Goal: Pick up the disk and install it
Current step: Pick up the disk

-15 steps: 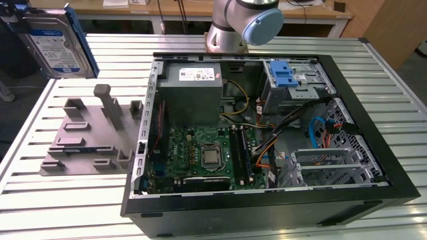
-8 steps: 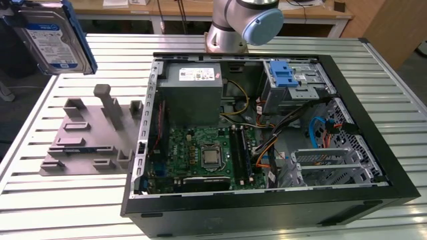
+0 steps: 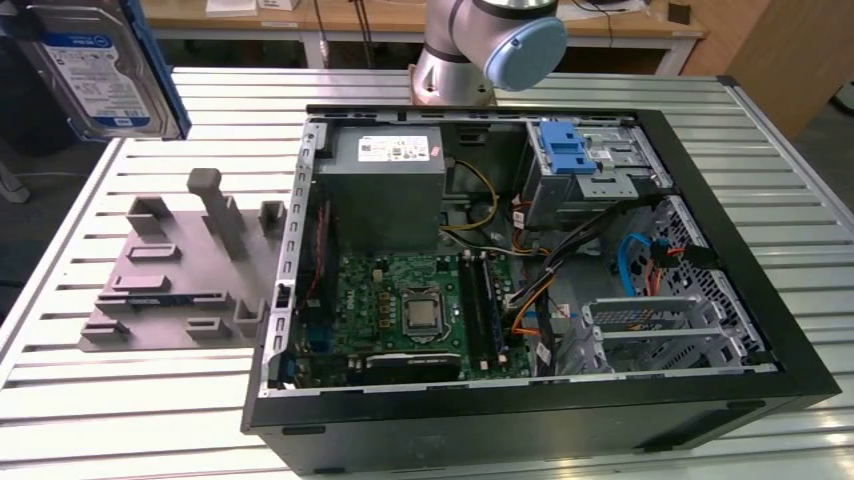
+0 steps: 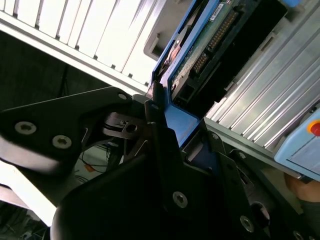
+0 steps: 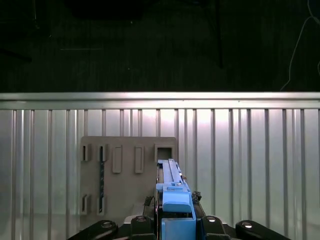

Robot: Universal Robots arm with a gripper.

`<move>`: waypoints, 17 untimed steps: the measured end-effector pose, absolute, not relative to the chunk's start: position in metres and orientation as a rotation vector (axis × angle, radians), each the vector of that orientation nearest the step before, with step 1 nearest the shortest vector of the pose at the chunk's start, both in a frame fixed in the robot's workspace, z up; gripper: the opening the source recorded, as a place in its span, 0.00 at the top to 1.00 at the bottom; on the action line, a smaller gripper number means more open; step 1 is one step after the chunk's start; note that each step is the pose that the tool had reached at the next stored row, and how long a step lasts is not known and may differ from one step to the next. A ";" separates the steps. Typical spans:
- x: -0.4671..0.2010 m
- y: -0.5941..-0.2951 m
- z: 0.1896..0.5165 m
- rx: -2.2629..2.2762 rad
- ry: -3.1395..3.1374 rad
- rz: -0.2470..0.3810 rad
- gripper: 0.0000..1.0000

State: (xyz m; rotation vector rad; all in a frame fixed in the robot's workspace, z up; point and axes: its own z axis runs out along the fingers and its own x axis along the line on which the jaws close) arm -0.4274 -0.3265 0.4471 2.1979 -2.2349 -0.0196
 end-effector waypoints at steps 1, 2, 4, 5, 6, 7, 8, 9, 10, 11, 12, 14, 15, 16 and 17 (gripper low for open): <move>-0.427 -0.327 0.449 2.198 -2.235 -0.020 0.64; -0.427 -0.326 0.451 2.198 -2.235 -0.020 0.64; -0.427 -0.326 0.454 2.198 -2.235 -0.020 0.64; -0.427 -0.326 0.456 2.198 -2.235 -0.020 0.64; -0.427 -0.326 0.458 2.198 -2.235 -0.020 0.64; -0.427 -0.326 0.460 2.198 -2.235 -0.020 0.64; -0.427 -0.326 0.461 2.198 -2.235 -0.020 0.64; -0.427 -0.327 0.463 2.198 -2.235 -0.020 0.64; -0.427 -0.326 0.465 2.198 -2.235 -0.020 0.64; -0.427 -0.326 0.467 2.198 -2.235 -0.020 0.64; -0.427 -0.326 0.469 2.198 -2.235 -0.020 0.64; -0.427 -0.326 0.473 2.198 -2.235 -0.020 0.64; -0.427 -0.326 0.475 2.198 -2.235 -0.020 0.64; -0.427 -0.326 0.477 2.198 -2.235 -0.020 0.64; -0.427 -0.326 0.478 2.198 -2.235 -0.020 0.64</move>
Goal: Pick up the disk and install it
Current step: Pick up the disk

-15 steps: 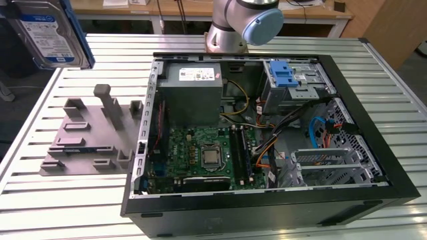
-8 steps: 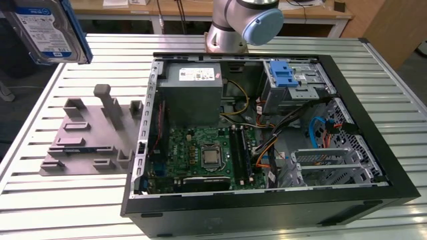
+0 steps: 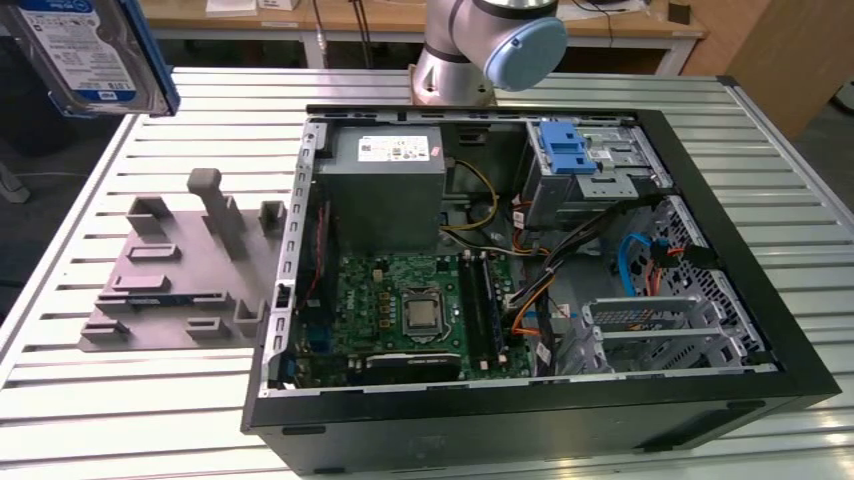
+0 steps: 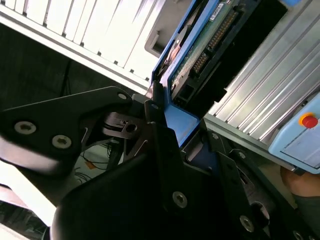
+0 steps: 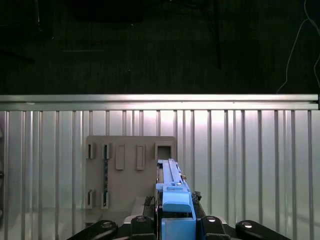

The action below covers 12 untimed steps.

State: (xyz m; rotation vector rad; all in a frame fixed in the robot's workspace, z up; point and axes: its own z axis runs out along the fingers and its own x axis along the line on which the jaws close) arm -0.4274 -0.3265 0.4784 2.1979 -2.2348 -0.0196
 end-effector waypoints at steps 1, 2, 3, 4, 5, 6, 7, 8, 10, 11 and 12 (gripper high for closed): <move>-0.427 -0.326 0.480 2.198 -2.235 -0.020 0.64; -0.427 -0.326 0.482 2.198 -2.235 -0.020 0.64; -0.427 -0.326 0.484 2.198 -2.235 -0.020 0.64; -0.427 -0.326 0.485 2.198 -2.235 -0.020 0.64; -0.427 -0.326 0.487 2.198 -2.235 -0.020 0.64; -0.427 -0.326 0.489 2.198 -2.235 -0.020 0.64; -0.427 -0.326 0.491 2.198 -2.235 -0.020 0.64; -0.427 -0.326 0.493 2.198 -2.235 -0.020 0.64; -0.427 -0.326 0.495 2.198 -2.235 -0.020 0.64; -0.427 -0.326 0.495 2.198 -2.235 -0.020 0.64; -0.427 -0.326 0.495 2.198 -2.235 -0.020 0.64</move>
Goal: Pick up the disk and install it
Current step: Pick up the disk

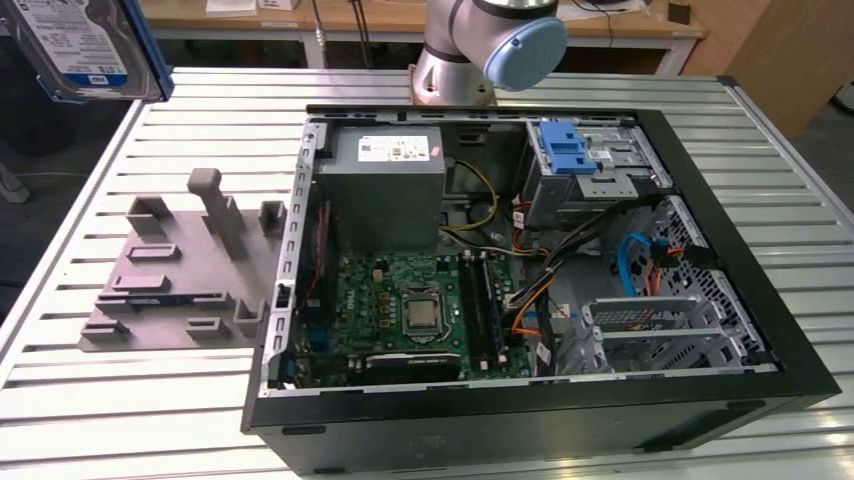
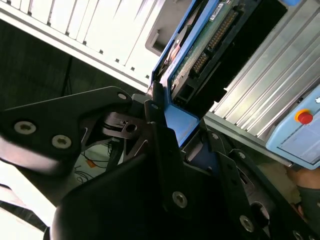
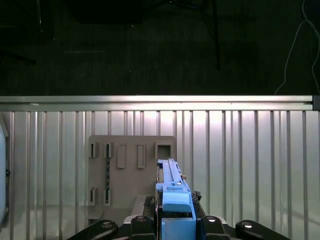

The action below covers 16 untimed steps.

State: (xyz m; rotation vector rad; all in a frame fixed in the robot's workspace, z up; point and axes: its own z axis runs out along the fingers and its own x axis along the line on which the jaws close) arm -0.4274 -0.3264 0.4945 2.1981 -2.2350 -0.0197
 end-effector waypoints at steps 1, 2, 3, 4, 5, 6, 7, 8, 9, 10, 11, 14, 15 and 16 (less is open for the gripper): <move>-0.427 -0.326 0.495 2.198 -2.235 -0.020 0.64; -0.427 -0.327 0.495 2.198 -2.235 -0.020 0.64; -0.427 -0.327 0.495 2.198 -2.235 -0.020 0.64; -0.427 -0.328 0.495 2.198 -2.235 -0.020 0.64; -0.427 -0.329 0.495 2.198 -2.235 -0.020 0.64; -0.427 -0.331 0.495 2.198 -2.235 -0.020 0.64; -0.427 -0.333 0.495 2.198 -2.235 -0.020 0.64; -0.427 -0.336 0.495 2.198 -2.235 -0.020 0.64; -0.427 -0.338 0.495 2.198 -2.235 -0.020 0.64; -0.427 -0.340 0.495 2.198 -2.235 -0.020 0.64; -0.427 -0.342 0.495 2.198 -2.235 -0.020 0.64; -0.427 -0.350 0.495 2.198 -2.235 -0.020 0.64; -0.426 -0.353 0.495 2.198 -2.235 -0.020 0.64; -0.426 -0.356 0.495 2.198 -2.235 -0.020 0.64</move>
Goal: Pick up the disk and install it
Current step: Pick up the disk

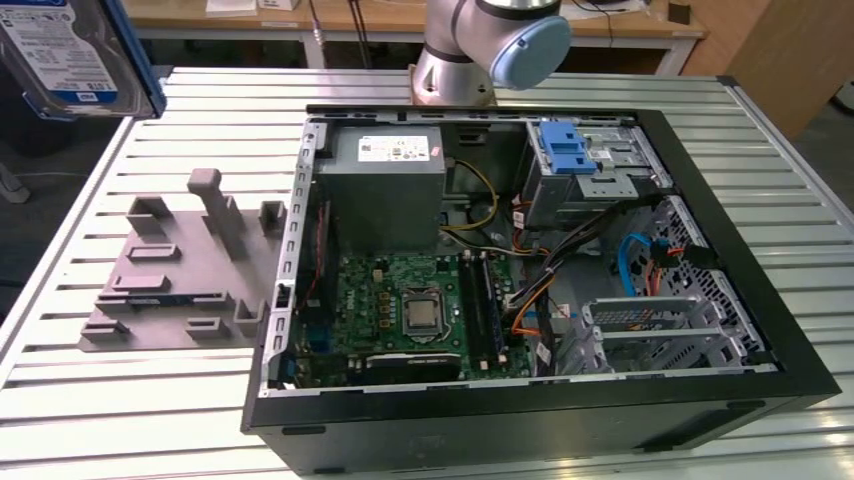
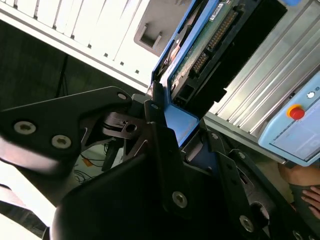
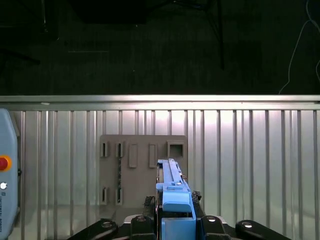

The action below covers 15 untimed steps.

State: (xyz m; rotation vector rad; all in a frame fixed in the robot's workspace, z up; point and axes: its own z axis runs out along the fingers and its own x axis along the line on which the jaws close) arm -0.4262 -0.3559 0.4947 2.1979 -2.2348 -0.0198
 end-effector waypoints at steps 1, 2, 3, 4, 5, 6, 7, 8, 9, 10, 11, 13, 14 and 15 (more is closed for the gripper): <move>-0.426 -0.358 0.495 2.198 -2.235 -0.020 0.64; -0.425 -0.361 0.495 2.198 -2.235 -0.020 0.64; -0.424 -0.362 0.495 2.198 -2.235 -0.020 0.64; -0.422 -0.363 0.495 2.198 -2.235 -0.020 0.64; -0.420 -0.364 0.495 2.198 -2.235 -0.020 0.64; -0.418 -0.365 0.495 2.198 -2.235 -0.020 0.64; -0.415 -0.365 0.495 2.198 -2.235 -0.020 0.64; -0.413 -0.366 0.495 2.198 -2.235 -0.020 0.64; -0.411 -0.367 0.495 2.198 -2.235 -0.020 0.64; -0.410 -0.369 0.495 2.198 -2.235 -0.020 0.64; -0.410 -0.370 0.494 2.198 -2.235 -0.020 0.64; -0.408 -0.373 0.494 2.198 -2.235 -0.020 0.64; -0.407 -0.375 0.494 2.198 -2.235 -0.020 0.64; -0.406 -0.377 0.494 2.198 -2.235 -0.020 0.64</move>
